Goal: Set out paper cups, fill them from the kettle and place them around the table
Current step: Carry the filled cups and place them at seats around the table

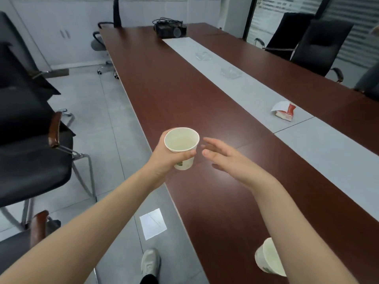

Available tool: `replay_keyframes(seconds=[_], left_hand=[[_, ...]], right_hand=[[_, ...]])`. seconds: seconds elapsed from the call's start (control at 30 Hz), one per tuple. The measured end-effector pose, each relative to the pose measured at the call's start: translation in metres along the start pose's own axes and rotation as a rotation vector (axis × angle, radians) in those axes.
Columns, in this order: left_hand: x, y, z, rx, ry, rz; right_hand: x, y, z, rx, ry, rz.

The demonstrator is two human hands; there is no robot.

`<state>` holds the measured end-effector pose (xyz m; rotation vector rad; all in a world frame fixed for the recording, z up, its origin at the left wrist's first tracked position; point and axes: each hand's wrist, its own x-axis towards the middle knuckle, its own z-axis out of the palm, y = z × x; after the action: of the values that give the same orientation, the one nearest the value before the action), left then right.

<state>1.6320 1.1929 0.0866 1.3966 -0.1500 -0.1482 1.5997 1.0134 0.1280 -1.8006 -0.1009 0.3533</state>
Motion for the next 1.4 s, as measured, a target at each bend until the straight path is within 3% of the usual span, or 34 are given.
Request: replay_keyframes(seconds=[0.27,0.6,1.07,1.4], left_hand=[[0.095,0.023,-0.094,0.011,-0.125,0.102],[0.227,0.029,-0.187,0.052,-0.24,0.091],[0.433,-0.028,-0.237,0.004,-0.297,-0.072],[0.521,-0.076,-0.254,0.072,-0.376,-0.222]], right_hand=[[0.135,-0.044,0.057,0.141,0.051,-0.044],[0.284,-0.064,0.089,0.39,0.093,0.007],[0.483,-0.037,0.047,0.589,0.2,0.106],[0.568,0.003,0.029,0.697,0.313,0.216]])
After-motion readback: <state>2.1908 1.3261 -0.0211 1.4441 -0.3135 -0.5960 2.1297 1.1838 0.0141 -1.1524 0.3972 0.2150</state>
